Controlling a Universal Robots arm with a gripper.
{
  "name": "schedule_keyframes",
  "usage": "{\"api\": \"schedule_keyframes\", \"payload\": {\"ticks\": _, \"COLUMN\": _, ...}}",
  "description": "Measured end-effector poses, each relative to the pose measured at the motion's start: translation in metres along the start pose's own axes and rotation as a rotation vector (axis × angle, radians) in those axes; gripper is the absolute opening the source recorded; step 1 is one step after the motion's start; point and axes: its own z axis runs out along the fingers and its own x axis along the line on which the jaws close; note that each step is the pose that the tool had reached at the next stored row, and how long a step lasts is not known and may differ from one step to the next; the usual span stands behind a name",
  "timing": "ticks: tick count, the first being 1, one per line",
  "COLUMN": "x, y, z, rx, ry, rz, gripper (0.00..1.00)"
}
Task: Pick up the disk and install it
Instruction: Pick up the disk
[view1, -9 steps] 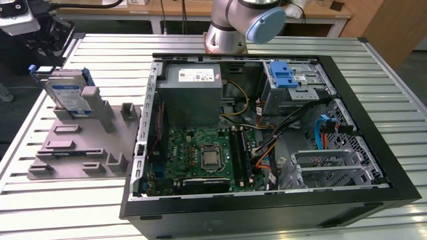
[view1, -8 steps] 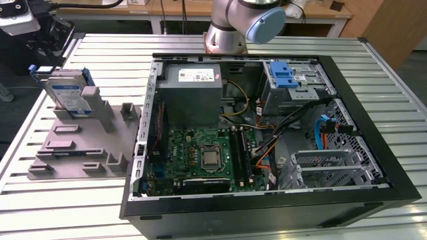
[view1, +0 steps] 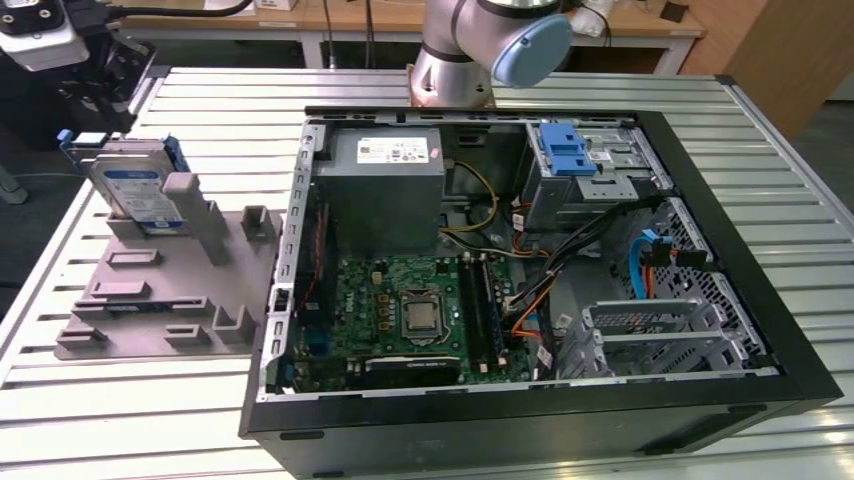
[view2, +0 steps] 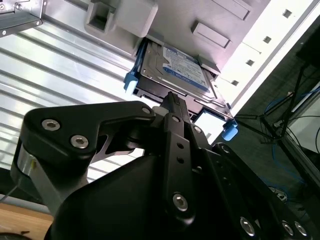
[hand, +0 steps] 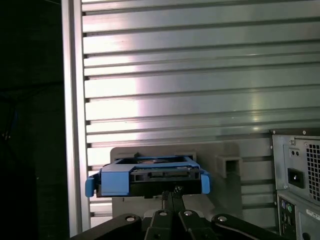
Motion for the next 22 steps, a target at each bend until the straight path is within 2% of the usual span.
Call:
{"api": "schedule_keyframes", "payload": {"ticks": 7, "x": -0.0026, "y": 0.0002, "z": 0.0, "rx": 0.0, "ry": 0.0, "rz": 0.0, "gripper": 0.11}}
{"api": "schedule_keyframes", "payload": {"ticks": 22, "x": 0.0005, "y": -0.0001, "z": 0.0, "rx": 0.0, "ry": 0.0, "rz": 0.0, "gripper": 0.11}}
